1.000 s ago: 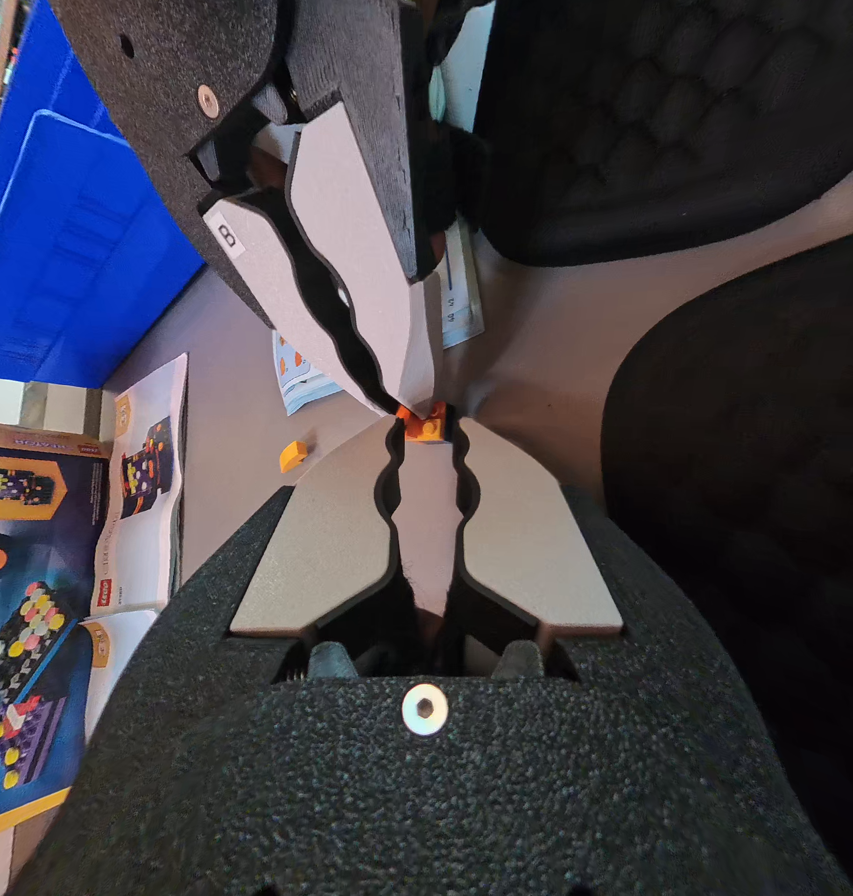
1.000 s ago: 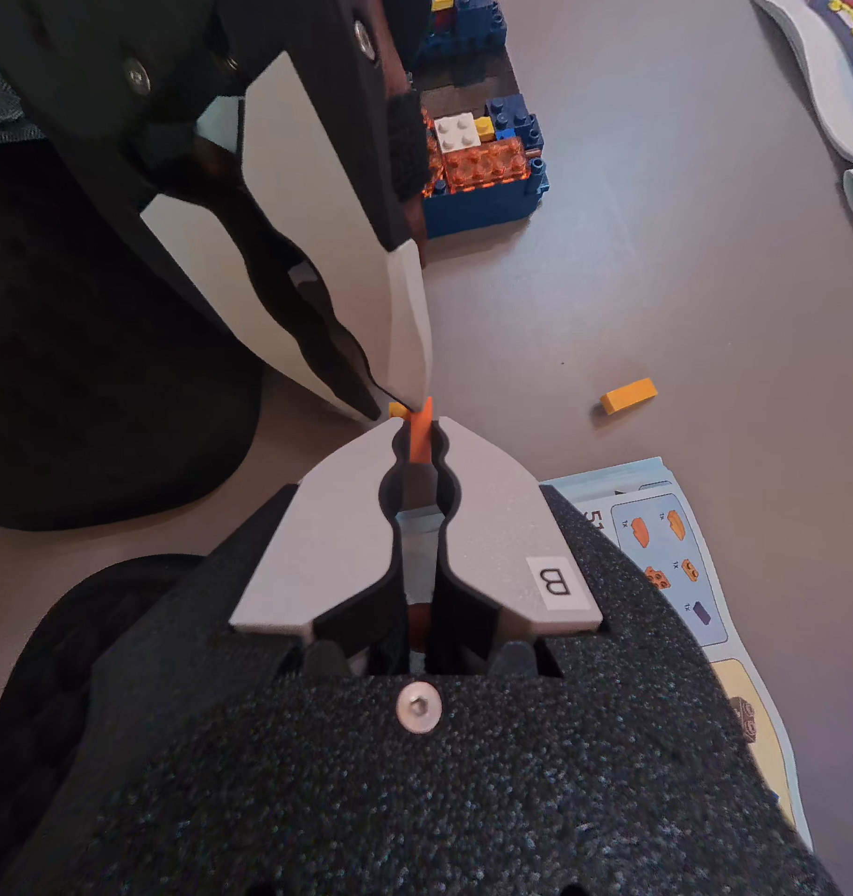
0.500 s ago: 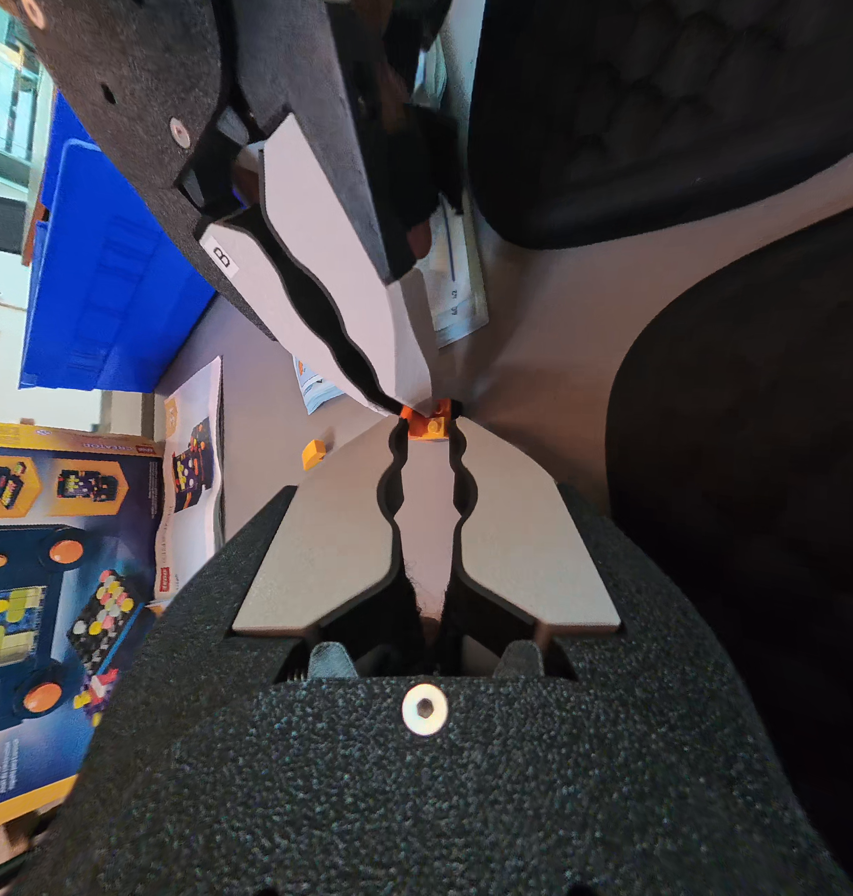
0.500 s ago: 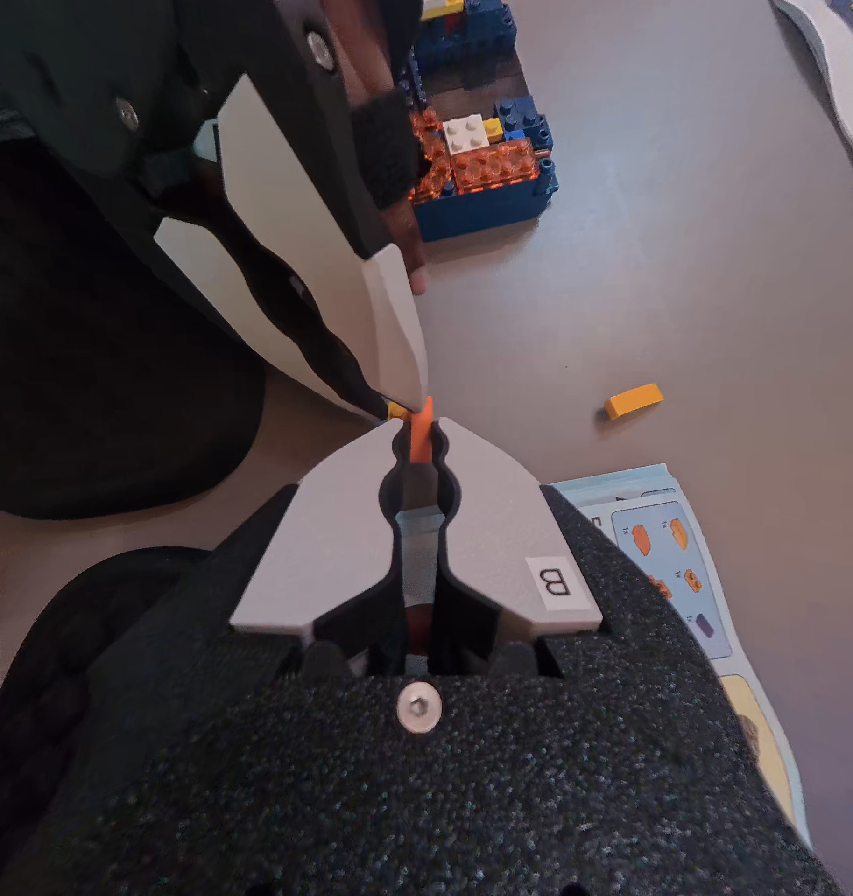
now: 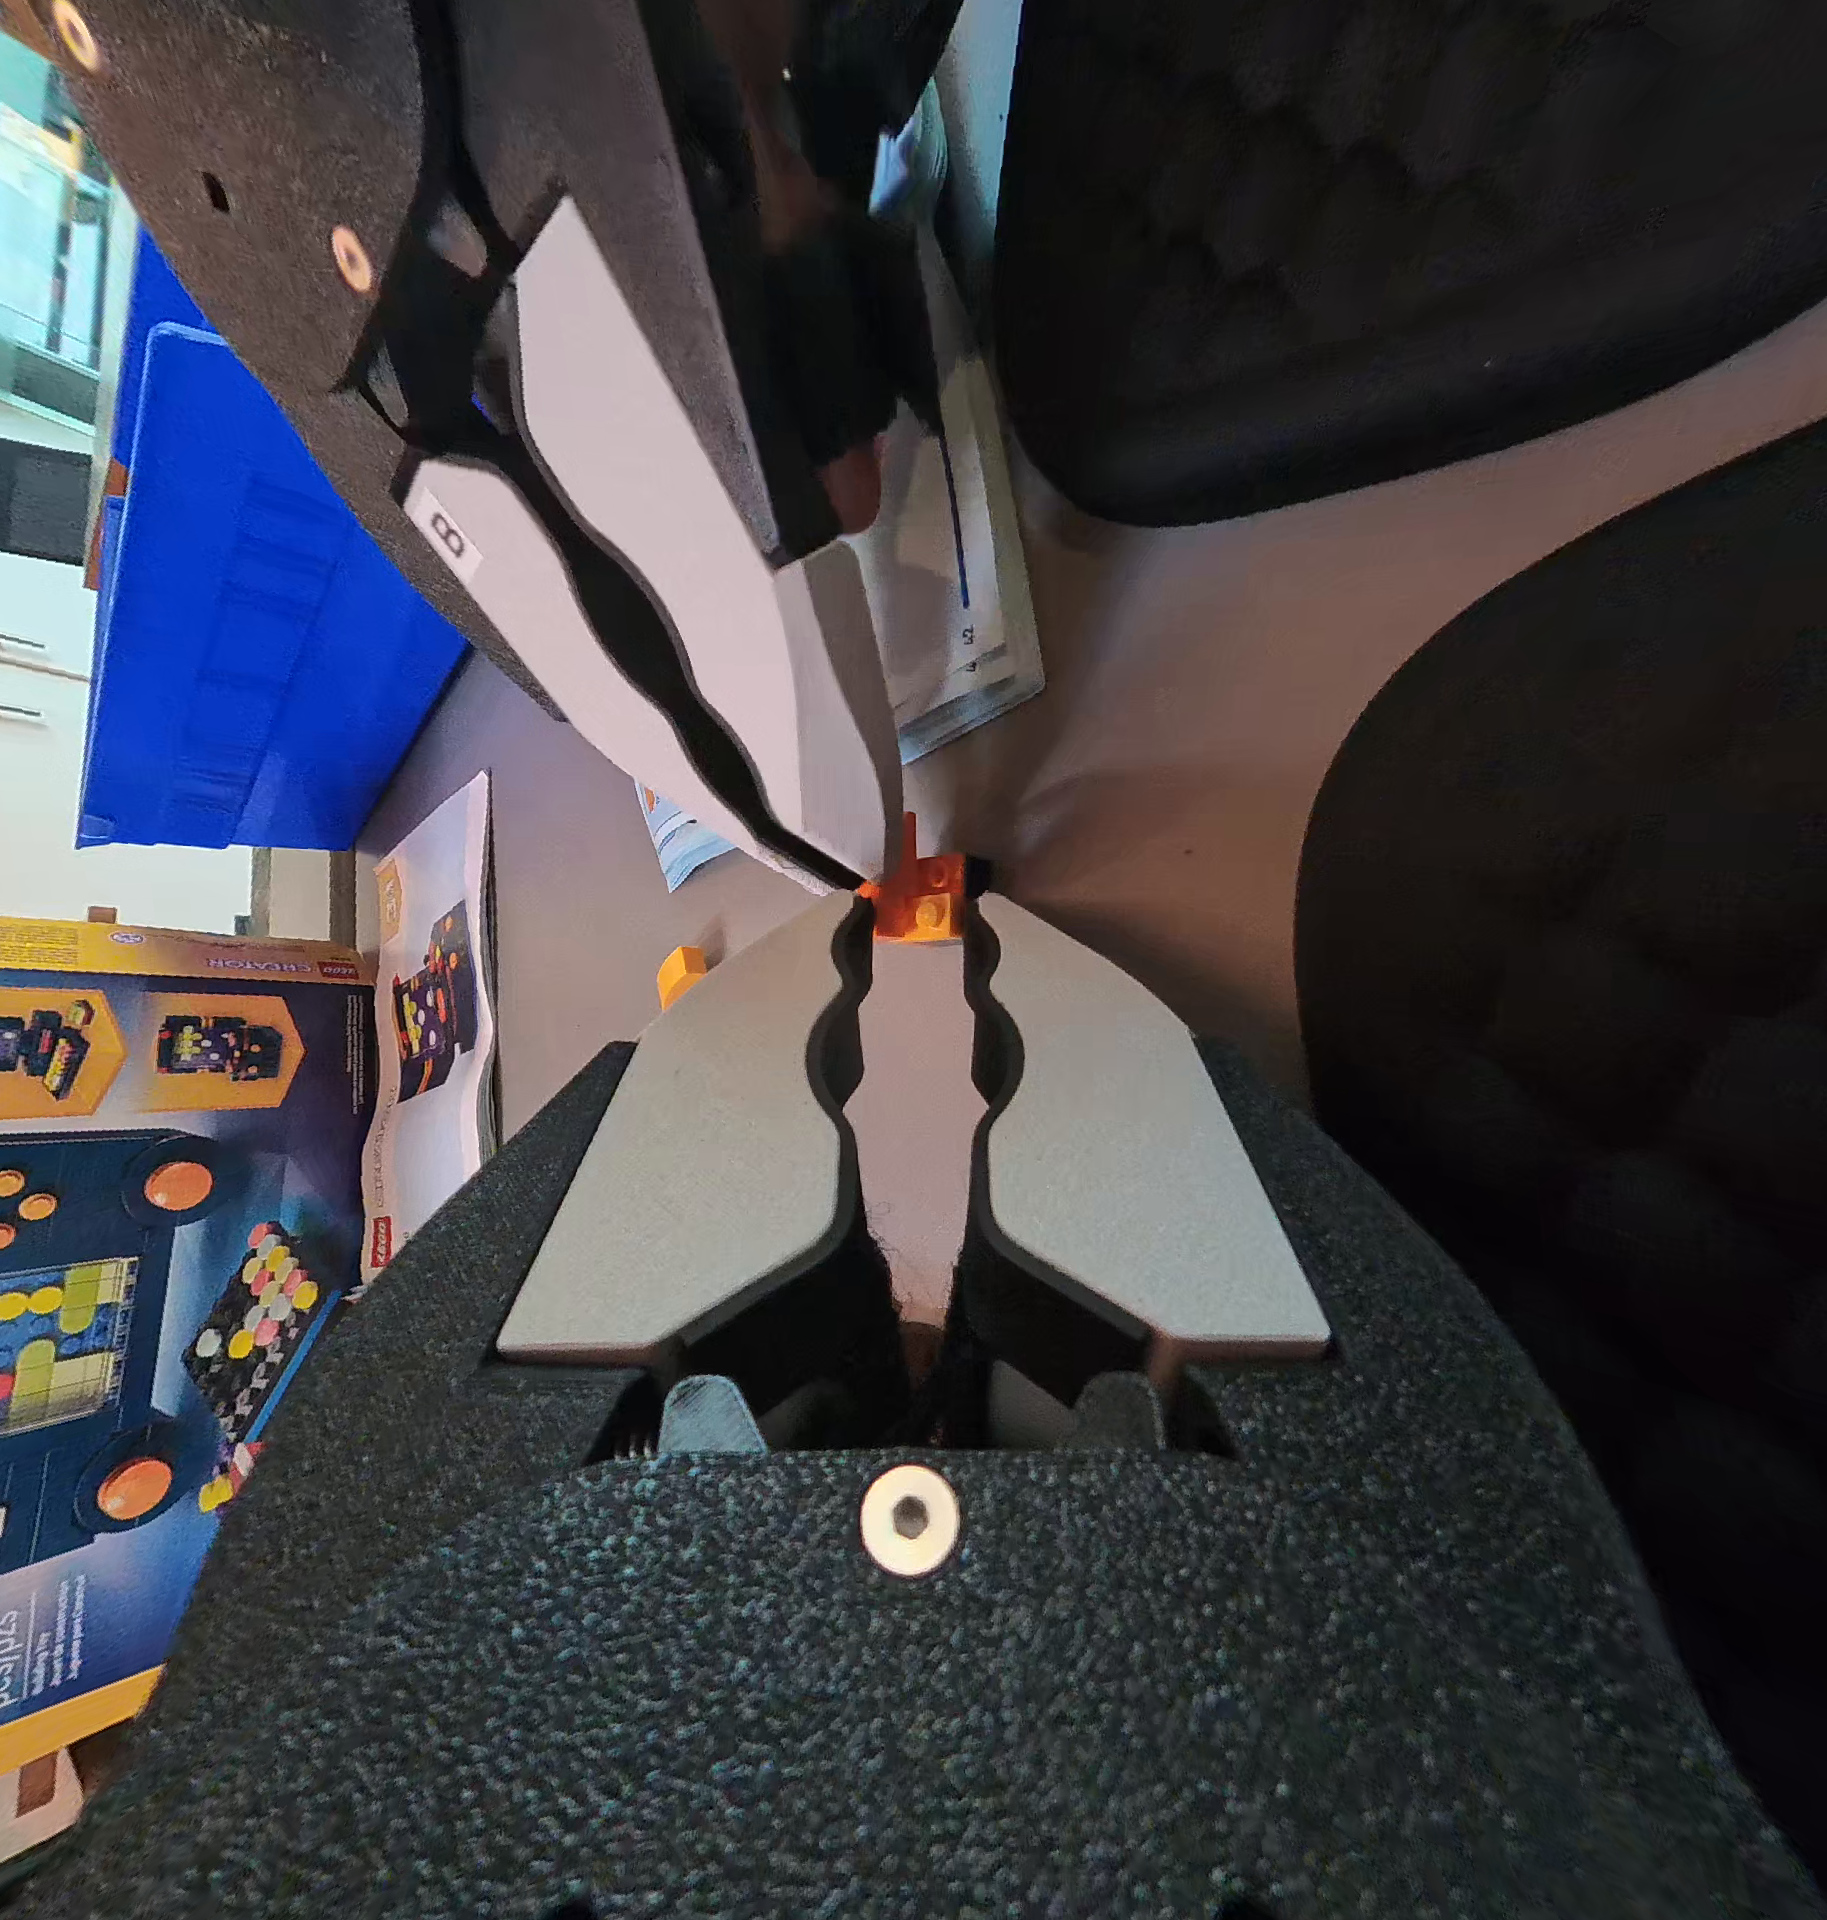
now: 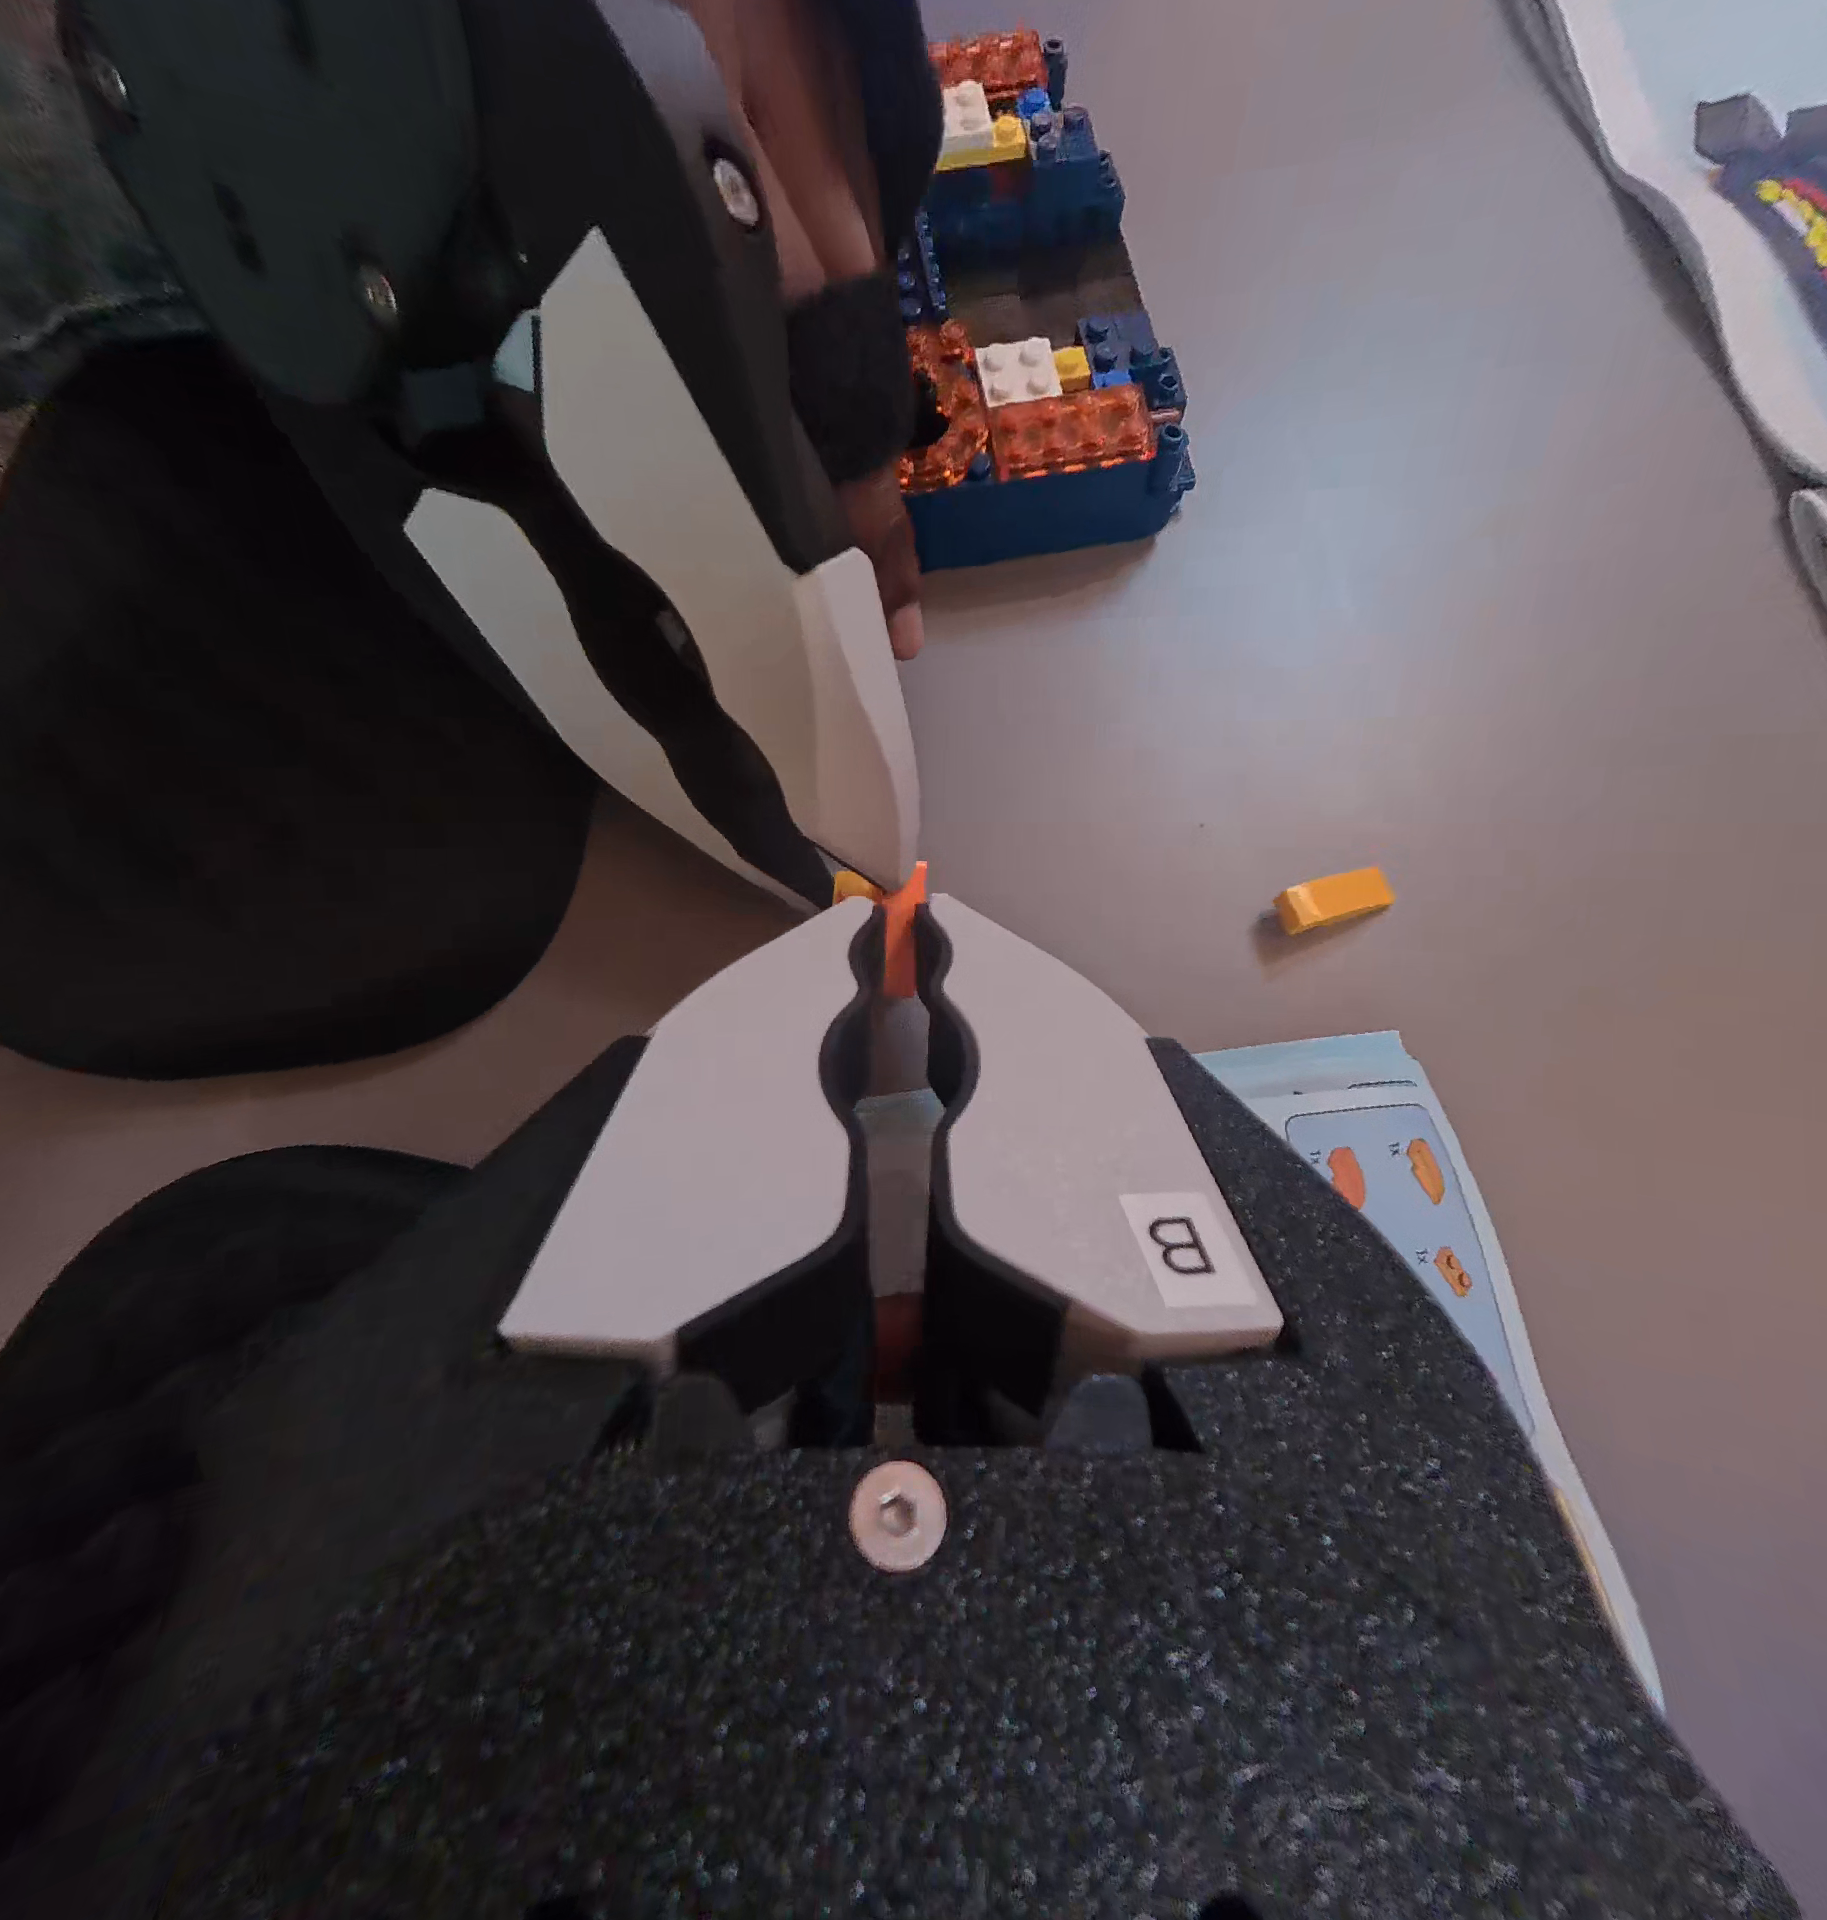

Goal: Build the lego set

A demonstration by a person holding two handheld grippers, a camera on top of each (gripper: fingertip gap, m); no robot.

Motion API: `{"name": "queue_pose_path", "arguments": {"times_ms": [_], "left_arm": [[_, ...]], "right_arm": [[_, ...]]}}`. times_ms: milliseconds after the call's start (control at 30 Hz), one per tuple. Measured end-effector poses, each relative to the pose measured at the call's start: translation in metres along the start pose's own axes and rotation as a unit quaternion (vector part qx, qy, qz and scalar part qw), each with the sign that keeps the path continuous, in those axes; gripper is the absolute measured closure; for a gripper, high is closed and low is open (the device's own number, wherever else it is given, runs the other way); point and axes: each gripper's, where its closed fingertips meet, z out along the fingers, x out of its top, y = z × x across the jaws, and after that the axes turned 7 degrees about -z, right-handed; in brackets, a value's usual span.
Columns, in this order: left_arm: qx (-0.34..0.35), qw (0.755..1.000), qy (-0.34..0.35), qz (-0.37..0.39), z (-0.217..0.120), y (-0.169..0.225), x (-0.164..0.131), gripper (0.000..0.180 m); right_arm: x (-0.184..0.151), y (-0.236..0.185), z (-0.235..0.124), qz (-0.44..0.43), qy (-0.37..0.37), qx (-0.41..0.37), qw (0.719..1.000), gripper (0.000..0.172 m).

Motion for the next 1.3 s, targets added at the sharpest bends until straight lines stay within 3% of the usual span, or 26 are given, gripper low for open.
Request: {"name": "queue_pose_path", "arguments": {"times_ms": [300,367,567,700,800,1133,1300], "left_arm": [[0.028,0.999,0.017,0.021,-0.005,0.003,-0.001,0.166],[0.005,1.000,0.017,0.016,-0.001,0.018,0.000,0.180],[-0.031,0.999,0.009,0.005,-0.012,0.024,0.005,0.180],[-0.006,0.997,0.026,-0.066,-0.025,0.001,0.001,0.169],[0.006,0.995,0.035,-0.096,-0.031,-0.008,-0.001,0.162],[0.010,0.995,-0.002,-0.094,-0.017,-0.005,-0.002,0.154],[0.013,0.995,0.004,-0.094,-0.016,-0.006,0.004,0.153]], "right_arm": [[0.000,-0.001,0.001,-0.071,-0.038,-0.059,0.995,0.167],[-0.001,0.000,0.002,-0.088,-0.050,-0.083,0.991,0.166],[-0.001,0.000,0.002,-0.070,-0.047,-0.080,0.993,0.167],[0.001,0.002,0.001,-0.079,-0.050,-0.072,0.993,0.167],[0.011,0.006,-0.008,-0.050,0.002,-0.060,0.997,0.167],[-0.002,0.005,-0.003,-0.065,-0.018,-0.020,0.998,0.172],[-0.005,0.004,-0.010,-0.079,-0.022,-0.012,0.997,0.164]]}}
